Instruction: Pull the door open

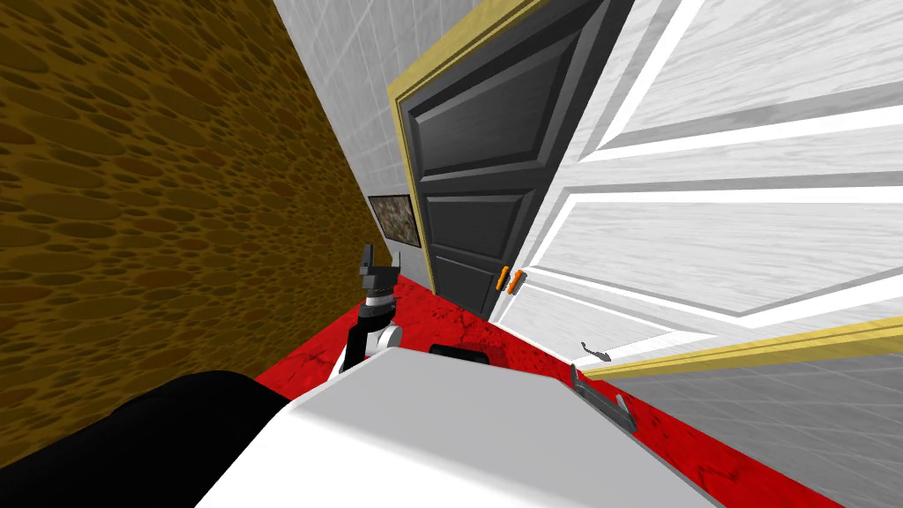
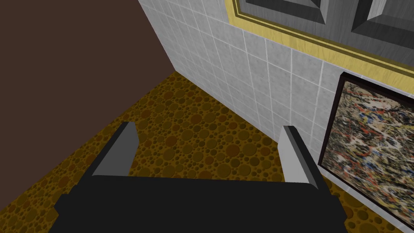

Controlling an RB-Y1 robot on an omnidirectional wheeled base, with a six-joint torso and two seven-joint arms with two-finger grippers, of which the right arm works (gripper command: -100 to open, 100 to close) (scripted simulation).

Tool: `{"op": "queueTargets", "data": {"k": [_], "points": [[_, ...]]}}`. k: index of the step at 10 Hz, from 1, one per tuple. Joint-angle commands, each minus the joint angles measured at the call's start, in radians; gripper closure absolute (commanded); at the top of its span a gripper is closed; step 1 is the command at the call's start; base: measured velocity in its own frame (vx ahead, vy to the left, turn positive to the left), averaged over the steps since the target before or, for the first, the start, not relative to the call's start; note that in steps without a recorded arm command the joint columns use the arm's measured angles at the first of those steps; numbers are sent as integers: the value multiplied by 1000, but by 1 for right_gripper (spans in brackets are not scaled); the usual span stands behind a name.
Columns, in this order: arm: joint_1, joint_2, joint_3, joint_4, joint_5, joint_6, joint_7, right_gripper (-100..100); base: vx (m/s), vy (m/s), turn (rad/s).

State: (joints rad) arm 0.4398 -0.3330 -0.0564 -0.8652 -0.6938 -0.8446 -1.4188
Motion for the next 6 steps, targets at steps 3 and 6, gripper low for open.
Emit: {"op": "queueTargets", "data": {"k": [3,6], "points": [[36,33,6,-48,67,0,-12,-100,-37,36,-102],[46,51,13,-73,102,0,-20,-100,25,24,-45]]}}
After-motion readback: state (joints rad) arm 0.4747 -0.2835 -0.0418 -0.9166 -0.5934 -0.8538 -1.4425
